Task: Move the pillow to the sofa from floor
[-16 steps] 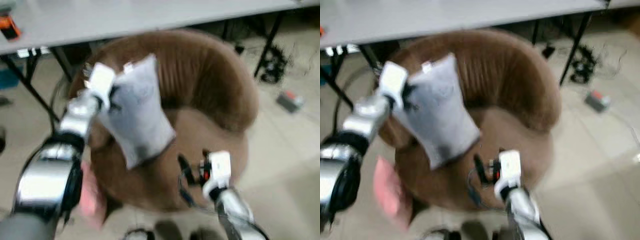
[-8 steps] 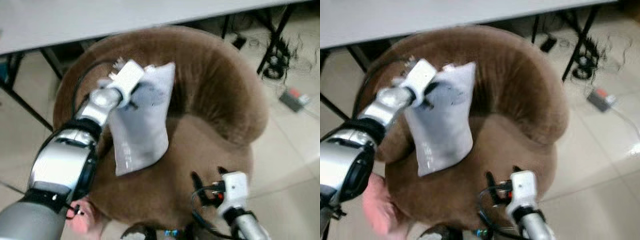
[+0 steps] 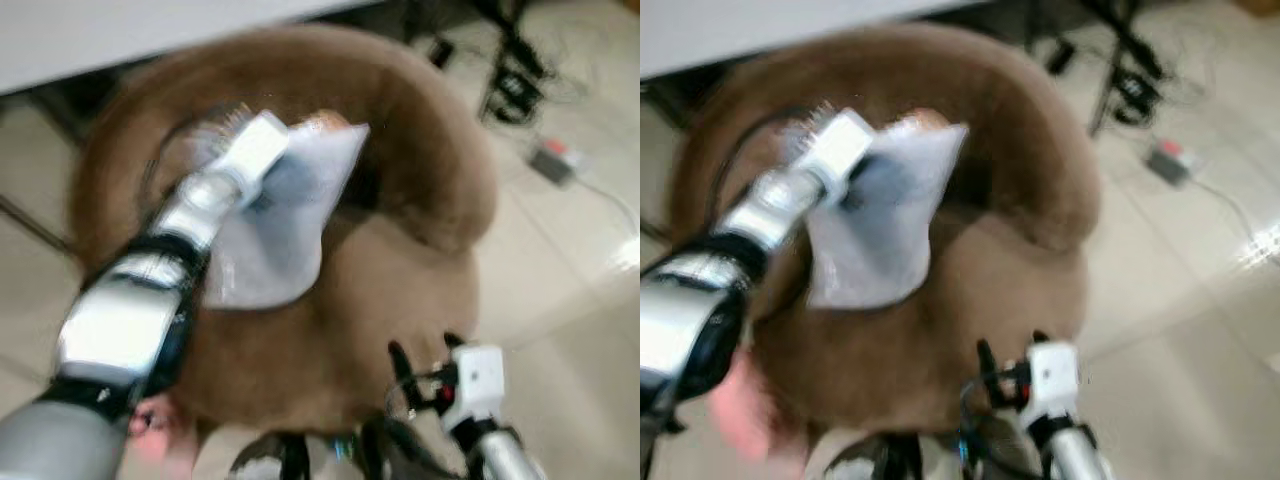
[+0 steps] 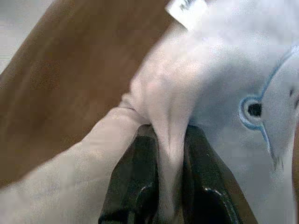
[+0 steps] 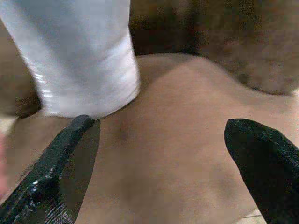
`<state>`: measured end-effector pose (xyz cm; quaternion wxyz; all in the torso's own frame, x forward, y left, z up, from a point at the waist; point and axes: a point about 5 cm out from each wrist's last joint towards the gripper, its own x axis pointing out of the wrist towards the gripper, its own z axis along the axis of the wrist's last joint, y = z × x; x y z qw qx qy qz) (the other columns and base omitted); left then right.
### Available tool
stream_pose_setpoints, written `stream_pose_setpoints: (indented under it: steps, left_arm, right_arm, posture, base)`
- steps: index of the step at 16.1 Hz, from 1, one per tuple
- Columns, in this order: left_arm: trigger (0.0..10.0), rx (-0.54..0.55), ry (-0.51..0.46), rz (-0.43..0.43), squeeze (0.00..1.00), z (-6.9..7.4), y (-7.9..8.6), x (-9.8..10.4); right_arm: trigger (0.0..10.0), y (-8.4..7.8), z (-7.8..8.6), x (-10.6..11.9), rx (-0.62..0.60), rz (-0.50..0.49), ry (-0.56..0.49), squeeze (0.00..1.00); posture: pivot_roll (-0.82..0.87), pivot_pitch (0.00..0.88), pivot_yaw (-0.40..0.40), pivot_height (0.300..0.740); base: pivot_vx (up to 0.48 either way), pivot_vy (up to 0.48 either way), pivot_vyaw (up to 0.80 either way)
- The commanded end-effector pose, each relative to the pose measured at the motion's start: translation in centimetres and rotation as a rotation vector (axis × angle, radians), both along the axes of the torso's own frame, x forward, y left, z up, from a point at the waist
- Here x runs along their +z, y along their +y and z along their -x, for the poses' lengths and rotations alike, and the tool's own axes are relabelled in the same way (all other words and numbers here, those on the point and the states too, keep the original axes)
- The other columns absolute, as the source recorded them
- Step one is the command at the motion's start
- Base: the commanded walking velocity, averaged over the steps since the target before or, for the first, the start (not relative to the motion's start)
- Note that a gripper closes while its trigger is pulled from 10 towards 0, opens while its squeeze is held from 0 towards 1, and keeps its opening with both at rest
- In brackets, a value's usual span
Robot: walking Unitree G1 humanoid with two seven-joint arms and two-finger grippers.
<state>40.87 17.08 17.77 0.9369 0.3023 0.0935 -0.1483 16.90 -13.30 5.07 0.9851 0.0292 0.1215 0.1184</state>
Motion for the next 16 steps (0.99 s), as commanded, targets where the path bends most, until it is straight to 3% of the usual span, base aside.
stream_pose_setpoints:
  steps: [1, 6, 7, 8, 9, 12, 16]
  left_arm:
    - [10.0, -0.001, 0.026, -0.006, 1.0, 0.2, -0.3, -0.7]
    - [10.0, 0.052, 0.024, -0.027, 1.0, 0.2, 0.7, -0.8]
    - [10.0, 0.077, 0.01, -0.023, 0.56, 0.2, 1.0, -0.7]
    - [10.0, 0.096, 0.009, -0.006, 0.0, 0.2, 1.2, -0.7]
    - [10.0, 0.139, -0.002, 0.041, 0.0, 0.1, 1.7, -0.5]
    - [10.0, 0.17, -0.004, 0.075, 0.0, 0.2, 2.2, -0.4]
    - [10.0, 0.229, -0.011, 0.04, 0.0, 0.3, 3.5, -0.3]
  right_arm:
    - [10.0, 0.0, 0.4, -0.3, 0.004, 0.003, 0.023, 0.0]
    - [10.0, 0.3, 0.2, -0.3, 0.015, 0.003, 0.026, 0.0]
    - [10.0, 0.3, 0.2, -0.3, 0.017, 0.005, 0.026, 0.0]
    - [10.0, 0.3, 0.1, -0.3, 0.018, 0.005, 0.026, 0.0]
    - [10.0, 0.3, 0.1, -0.2, 0.019, 0.006, 0.026, 0.0]
    - [10.0, 0.2, 0.1, -0.1, 0.016, 0.007, 0.028, 0.0]
    - [10.0, -0.1, 0.8, 0.0, 0.018, 0.017, 0.043, 0.0]
  posture:
    - [-0.31, 0.225, 0.084, 0.74]
    - [-0.3, 0.225, 0.078, 0.74]
    - [-0.3, 0.224, 0.075, 0.74]
    - [-0.3, 0.222, 0.074, 0.74]
    - [-0.3, 0.222, 0.074, 0.74]
    - [-0.3, 0.222, 0.07, 0.74]
    - [-0.33, 0.239, 0.054, 0.74]
  base:
    - [0.0, 0.0, 0.0]
    - [0.0, 0.0, 0.0]
    - [0.0, 0.0, 0.0]
    - [0.0, 0.0, 0.0]
    - [0.0, 0.0, 0.0]
    - [0.0, 0.0, 0.0]
    - [0.0, 0.0, 0.0]
